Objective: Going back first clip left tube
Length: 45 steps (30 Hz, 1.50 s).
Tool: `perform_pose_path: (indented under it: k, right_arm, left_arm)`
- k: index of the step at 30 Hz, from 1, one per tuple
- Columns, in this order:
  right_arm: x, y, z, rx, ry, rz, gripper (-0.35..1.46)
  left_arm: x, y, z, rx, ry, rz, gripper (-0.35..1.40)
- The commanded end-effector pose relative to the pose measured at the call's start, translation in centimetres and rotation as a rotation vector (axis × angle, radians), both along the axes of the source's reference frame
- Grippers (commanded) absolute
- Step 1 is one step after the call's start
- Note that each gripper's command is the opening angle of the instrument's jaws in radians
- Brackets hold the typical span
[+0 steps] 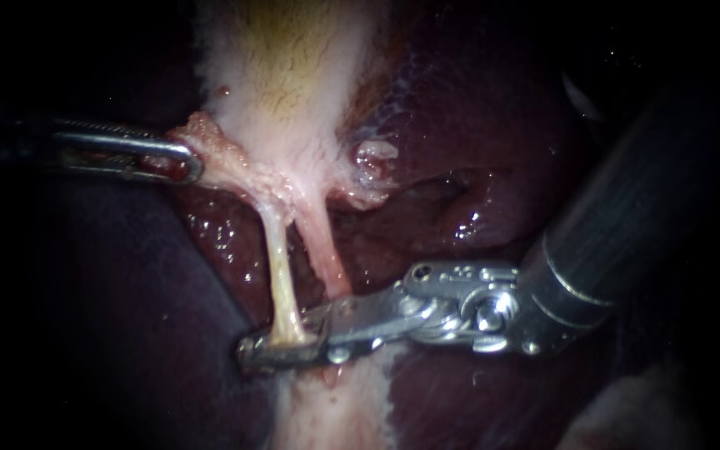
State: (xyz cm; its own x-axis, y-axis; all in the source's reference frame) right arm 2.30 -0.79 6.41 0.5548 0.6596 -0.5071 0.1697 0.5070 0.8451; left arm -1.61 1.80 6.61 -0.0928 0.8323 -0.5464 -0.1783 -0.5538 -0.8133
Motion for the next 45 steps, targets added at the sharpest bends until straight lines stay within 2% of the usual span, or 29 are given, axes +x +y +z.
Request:
perform_pose_path:
  k: [1,7,8,9,12,14,19,24,26,28,30,34,45]
  right_arm:
    - [0.0,0.0,0.0,-0.002,-0.002,0.005,-0.35]
    - [0.0,0.0,0.0,-0.003,-0.005,0.004,-0.35]
    - [0.01,0.0,0.0,-0.015,0.01,0.003,-0.34]
    - [0.01,0.0,0.0,-0.047,0.039,0.003,-0.12]
    - [0.04,0.01,0.01,-0.068,0.06,0.031,0.28]
    - [0.06,0.02,0.02,-0.08,0.067,0.047,0.37]
    - [0.07,0.05,0.06,-0.157,0.078,0.087,0.45]
    - [0.09,0.17,0.19,-0.256,0.068,0.159,0.5]
    - [0.07,0.22,0.25,-0.296,0.049,0.197,0.5]
    - [0.04,0.27,0.31,-0.339,0.037,0.214,0.5]
    - [0.0,0.31,0.35,-0.365,0.018,0.22,0.5]
    - [-0.06,0.38,0.4,-0.419,-0.001,0.204,0.5]
    - [-0.3,0.38,0.33,-0.472,0.031,0.182,0.5]
  left_arm:
    - [0.0,0.0,-0.01,0.0,0.0,0.0,-0.35]
    - [0.0,0.0,-0.01,0.0,0.0,0.0,-0.35]
    - [0.0,0.0,-0.01,0.0,0.0,0.0,-0.35]
    - [0.0,0.0,0.0,0.0,0.0,0.0,-0.35]
    - [0.0,0.01,0.0,0.0,0.0,0.001,-0.35]
    - [0.0,0.01,0.01,0.0,0.0,0.001,-0.35]
    - [0.01,0.01,0.01,0.0,0.0,0.001,-0.35]
    - [0.01,0.01,0.01,0.0,0.0,0.001,-0.35]
    - [0.01,0.01,0.0,0.0,0.0,0.001,-0.35]
    - [0.01,0.01,0.0,0.0,0.0,0.001,-0.35]
    - [0.01,0.01,0.0,0.0,0.0,0.001,-0.35]
    - [0.01,0.01,0.0,0.0,0.0,0.001,-0.35]
    - [0.03,0.0,0.0,0.0,-0.001,0.002,-0.35]
